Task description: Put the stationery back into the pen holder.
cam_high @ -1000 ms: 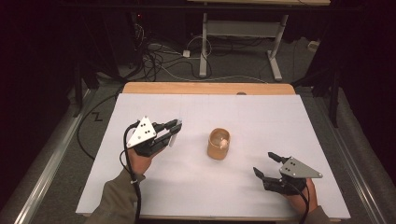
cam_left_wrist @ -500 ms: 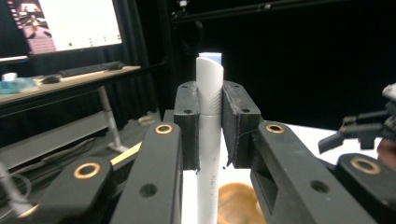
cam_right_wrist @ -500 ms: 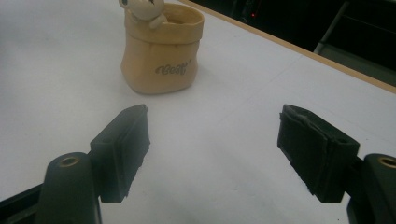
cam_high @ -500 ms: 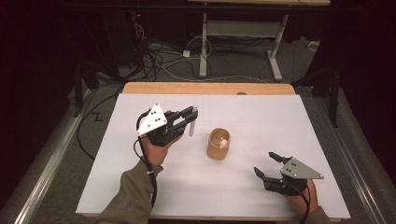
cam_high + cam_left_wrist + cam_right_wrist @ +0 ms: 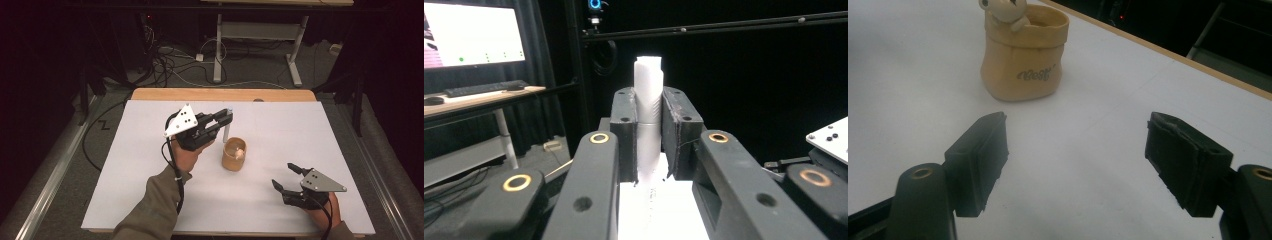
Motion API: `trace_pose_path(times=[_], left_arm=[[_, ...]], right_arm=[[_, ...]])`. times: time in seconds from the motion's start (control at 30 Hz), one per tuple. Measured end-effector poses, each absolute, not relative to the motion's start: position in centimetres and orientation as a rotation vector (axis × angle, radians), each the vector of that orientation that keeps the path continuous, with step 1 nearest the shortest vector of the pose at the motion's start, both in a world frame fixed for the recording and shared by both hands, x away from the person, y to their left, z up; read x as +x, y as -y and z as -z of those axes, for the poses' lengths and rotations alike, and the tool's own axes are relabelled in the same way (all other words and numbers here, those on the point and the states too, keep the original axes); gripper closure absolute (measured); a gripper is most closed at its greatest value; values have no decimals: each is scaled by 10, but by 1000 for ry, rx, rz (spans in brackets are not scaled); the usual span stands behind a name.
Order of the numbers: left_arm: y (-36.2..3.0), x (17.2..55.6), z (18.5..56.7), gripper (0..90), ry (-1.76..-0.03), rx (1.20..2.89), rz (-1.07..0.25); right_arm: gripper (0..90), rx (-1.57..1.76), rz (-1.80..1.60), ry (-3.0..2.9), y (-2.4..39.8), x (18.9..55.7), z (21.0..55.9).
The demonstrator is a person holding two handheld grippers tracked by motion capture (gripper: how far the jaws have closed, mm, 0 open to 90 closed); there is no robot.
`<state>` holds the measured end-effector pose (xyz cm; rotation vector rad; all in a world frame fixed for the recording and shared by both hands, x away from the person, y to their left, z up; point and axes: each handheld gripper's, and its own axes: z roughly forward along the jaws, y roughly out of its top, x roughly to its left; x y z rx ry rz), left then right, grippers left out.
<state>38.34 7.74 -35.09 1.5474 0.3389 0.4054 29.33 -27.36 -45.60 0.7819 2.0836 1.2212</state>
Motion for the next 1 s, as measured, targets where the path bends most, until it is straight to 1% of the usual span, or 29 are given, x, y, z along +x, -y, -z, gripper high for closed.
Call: trace_pose_path(times=[0.4, 1.0], left_arm=[[-55, 393, 358, 752, -331, 1563, -347], [-40, 410, 384, 750, -386, 1646, -291]], right_arm=[[256, 776, -1219, -2088, 274, 293, 456], [256, 766, -1224, -2107, 273, 294, 457]])
